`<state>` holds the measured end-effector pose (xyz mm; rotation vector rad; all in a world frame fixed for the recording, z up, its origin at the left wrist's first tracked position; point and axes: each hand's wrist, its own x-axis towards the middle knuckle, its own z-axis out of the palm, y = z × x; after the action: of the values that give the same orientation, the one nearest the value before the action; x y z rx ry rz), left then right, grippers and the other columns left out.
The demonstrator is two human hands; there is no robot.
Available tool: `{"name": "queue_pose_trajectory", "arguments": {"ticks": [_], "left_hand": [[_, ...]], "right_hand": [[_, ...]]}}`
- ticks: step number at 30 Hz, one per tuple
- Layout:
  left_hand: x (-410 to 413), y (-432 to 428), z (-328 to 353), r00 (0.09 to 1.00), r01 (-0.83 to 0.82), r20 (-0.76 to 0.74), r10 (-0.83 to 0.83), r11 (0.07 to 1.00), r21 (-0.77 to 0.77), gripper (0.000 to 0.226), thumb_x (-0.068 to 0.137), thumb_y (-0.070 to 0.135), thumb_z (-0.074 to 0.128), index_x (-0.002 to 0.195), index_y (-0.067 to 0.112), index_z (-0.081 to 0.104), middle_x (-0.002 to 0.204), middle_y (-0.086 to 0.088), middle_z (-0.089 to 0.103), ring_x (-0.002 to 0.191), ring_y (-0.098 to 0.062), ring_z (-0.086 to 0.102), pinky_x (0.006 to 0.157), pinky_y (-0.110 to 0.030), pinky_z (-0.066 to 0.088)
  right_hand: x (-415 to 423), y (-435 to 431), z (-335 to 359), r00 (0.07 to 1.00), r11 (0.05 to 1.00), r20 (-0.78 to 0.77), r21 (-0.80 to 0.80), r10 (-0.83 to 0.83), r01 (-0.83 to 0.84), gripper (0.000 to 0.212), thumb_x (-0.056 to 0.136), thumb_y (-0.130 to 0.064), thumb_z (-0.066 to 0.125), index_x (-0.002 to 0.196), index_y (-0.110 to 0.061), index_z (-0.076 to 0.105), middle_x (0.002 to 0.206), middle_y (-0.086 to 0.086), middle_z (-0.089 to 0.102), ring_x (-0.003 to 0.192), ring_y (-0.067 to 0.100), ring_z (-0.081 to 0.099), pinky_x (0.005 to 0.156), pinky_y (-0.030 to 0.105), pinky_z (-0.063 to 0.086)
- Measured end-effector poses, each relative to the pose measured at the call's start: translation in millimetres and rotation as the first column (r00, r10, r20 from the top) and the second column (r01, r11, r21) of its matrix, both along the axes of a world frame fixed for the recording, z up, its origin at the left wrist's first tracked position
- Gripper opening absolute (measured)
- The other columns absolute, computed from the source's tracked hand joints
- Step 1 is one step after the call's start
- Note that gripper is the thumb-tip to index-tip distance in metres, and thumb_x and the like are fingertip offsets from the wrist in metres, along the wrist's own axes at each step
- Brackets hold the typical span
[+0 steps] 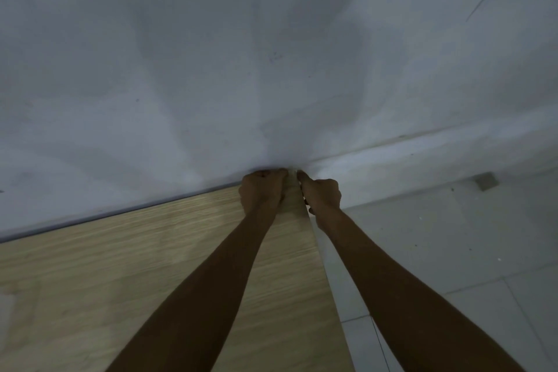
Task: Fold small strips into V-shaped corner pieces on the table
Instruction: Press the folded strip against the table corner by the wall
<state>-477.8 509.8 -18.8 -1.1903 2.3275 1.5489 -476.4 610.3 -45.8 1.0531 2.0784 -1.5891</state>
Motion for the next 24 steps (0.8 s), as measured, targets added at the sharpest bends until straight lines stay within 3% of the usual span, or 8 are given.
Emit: {"name": "queue_pose_trajectory", "arguments": {"ticks": [2,4,7,10,14,17,20,24], "left_hand": [[-1,1,0,1.000,0.023,0.003,-0.023,1.000,-0.013,0.038,0.062,0.055,0.071,0.058,0.017,0.068,0.055,0.001,0.067,0.061,-0.018,0.066,0.060,-0.022,0.044],[-2,1,-1,0.999,0.038,-0.006,-0.039,0.999,-0.030,0.042,0.061,0.059,0.072,0.053,0.018,0.065,0.046,0.005,0.063,0.050,-0.010,0.062,0.052,-0.019,0.039],[-2,1,-5,0.998,0.069,-0.004,-0.069,0.996,-0.050,0.043,0.061,0.060,0.072,0.063,0.016,0.070,0.064,-0.001,0.071,0.067,-0.018,0.067,0.062,-0.024,0.045],[-4,0,-7,0.997,0.074,0.016,-0.073,0.993,-0.088,0.045,0.062,0.059,0.072,0.064,0.014,0.070,0.072,-0.005,0.073,0.078,-0.024,0.068,0.070,-0.029,0.051],[-4,-1,-8,0.998,0.058,0.032,-0.055,0.993,-0.101,0.044,0.063,0.056,0.072,0.059,0.012,0.069,0.058,-0.003,0.069,0.069,-0.022,0.070,0.069,-0.029,0.055],[-4,-1,-8,0.998,0.050,0.036,-0.047,0.994,-0.099,0.040,0.064,0.052,0.073,0.060,0.012,0.069,0.058,-0.003,0.069,0.072,-0.023,0.070,0.073,-0.032,0.057],[-5,-2,-7,0.998,0.043,0.053,-0.038,0.994,-0.097,0.037,0.066,0.048,0.074,0.056,0.013,0.067,0.050,-0.001,0.066,0.070,-0.022,0.070,0.076,-0.034,0.058],[-4,-1,-4,0.999,0.014,0.052,-0.011,0.998,-0.068,0.034,0.066,0.039,0.076,0.051,0.014,0.060,0.044,0.000,0.061,0.058,-0.021,0.069,0.071,-0.035,0.060]], "right_hand": [[-3,-2,0,1.000,1.000,0.005,0.009,0.008,-0.008,0.063,0.066,-0.066,0.067,0.077,-0.004,0.065,0.081,0.011,0.069,0.072,0.025,0.065,0.067,0.034,0.056],[-4,-4,0,0.999,0.997,0.014,0.070,0.038,-0.039,0.072,0.064,-0.071,0.065,0.089,-0.003,0.065,0.089,0.012,0.069,0.080,0.027,0.067,0.074,0.040,0.059],[-3,-5,-2,0.997,0.988,0.023,0.131,0.075,-0.078,0.078,0.066,-0.072,0.063,0.103,-0.003,0.063,0.096,0.012,0.069,0.085,0.028,0.067,0.080,0.043,0.059],[-5,-5,-3,0.993,0.981,0.019,0.159,0.114,-0.115,0.077,0.070,-0.072,0.061,0.104,-0.002,0.063,0.100,0.014,0.069,0.089,0.030,0.067,0.083,0.043,0.058],[-3,-3,-6,0.985,0.966,0.016,0.193,0.174,-0.174,0.076,0.076,-0.069,0.057,0.103,0.001,0.066,0.104,0.016,0.069,0.096,0.031,0.066,0.082,0.034,0.052],[-2,-2,-8,0.981,0.965,0.013,0.182,0.192,-0.191,0.071,0.080,-0.065,0.058,0.104,0.002,0.065,0.101,0.018,0.070,0.095,0.031,0.066,0.083,0.035,0.052],[0,0,-8,0.984,0.972,-0.018,0.159,0.178,-0.173,0.064,0.081,-0.062,0.059,0.091,0.002,0.066,0.083,0.015,0.067,0.090,0.031,0.068,0.080,0.035,0.052],[6,1,-4,0.985,0.976,-0.066,0.159,0.162,-0.150,0.054,0.083,-0.053,0.061,0.054,-0.008,0.053,0.056,0.005,0.057,0.066,0.024,0.062,0.073,0.034,0.050]]}}
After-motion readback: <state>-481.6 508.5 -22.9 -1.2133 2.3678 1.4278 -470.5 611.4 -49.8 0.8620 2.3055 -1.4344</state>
